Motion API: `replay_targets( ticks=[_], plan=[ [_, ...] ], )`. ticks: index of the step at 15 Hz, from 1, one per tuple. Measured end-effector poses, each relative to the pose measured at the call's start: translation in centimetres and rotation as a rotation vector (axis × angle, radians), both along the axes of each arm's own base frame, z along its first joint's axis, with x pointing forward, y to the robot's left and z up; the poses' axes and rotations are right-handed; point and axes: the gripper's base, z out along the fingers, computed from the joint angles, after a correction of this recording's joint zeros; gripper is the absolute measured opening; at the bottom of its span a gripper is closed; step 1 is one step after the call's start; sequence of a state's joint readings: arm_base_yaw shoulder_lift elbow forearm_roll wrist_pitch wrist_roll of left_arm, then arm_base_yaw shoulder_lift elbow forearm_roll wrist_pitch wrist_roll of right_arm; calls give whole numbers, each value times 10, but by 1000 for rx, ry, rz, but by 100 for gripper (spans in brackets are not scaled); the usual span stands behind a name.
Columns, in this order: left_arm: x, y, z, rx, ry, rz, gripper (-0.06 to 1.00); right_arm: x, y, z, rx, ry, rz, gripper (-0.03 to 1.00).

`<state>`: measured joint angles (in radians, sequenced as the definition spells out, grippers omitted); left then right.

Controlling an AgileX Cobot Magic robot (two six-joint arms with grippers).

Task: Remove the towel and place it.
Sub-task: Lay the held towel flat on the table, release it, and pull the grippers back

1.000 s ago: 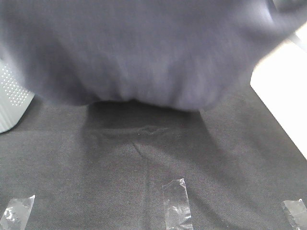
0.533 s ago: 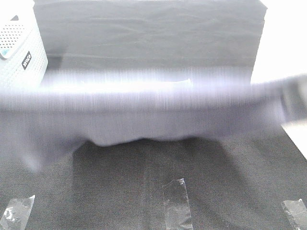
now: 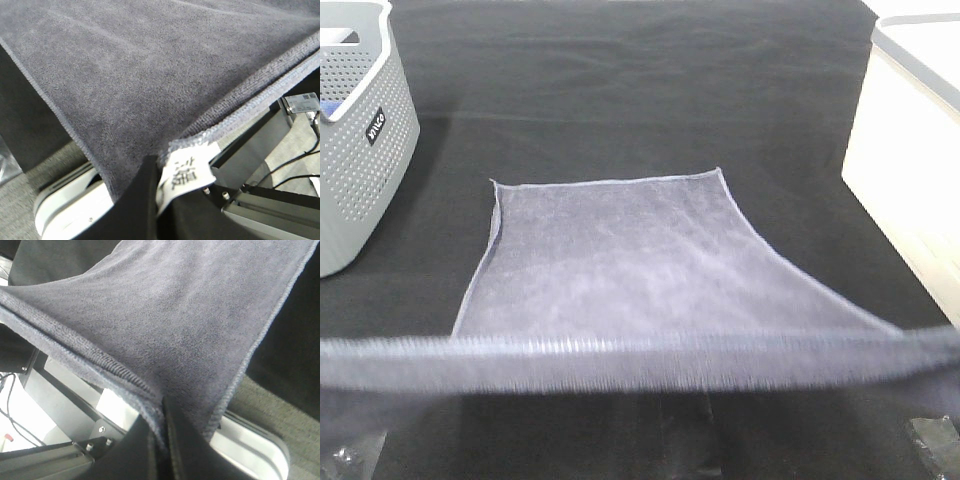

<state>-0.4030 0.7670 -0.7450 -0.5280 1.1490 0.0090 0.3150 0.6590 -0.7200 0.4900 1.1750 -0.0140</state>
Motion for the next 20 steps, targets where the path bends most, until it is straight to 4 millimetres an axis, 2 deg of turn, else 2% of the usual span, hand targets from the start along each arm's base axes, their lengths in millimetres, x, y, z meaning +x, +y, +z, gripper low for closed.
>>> replay_targets(
  ticks=[5, 9, 14, 18, 20],
  plan=[
    [-6, 0, -33, 20, 117, 0, 1, 5, 2, -33, -43, 147, -4, 2],
    [-4, 0, -39, 37, 139, 1, 1, 25, 8, -51, -91, 295, -6, 2],
    [23, -14, -65, 94, 347, 3, 1, 46, 10, -73, -194, 438, 0, 2],
    [39, -19, -88, 176, 458, -26, 1, 55, 15, -85, -203, 532, 5, 2],
    [48, -21, -102, 208, 526, -36, 1, 65, 19, -98, -225, 606, 21, 2]
  ],
)
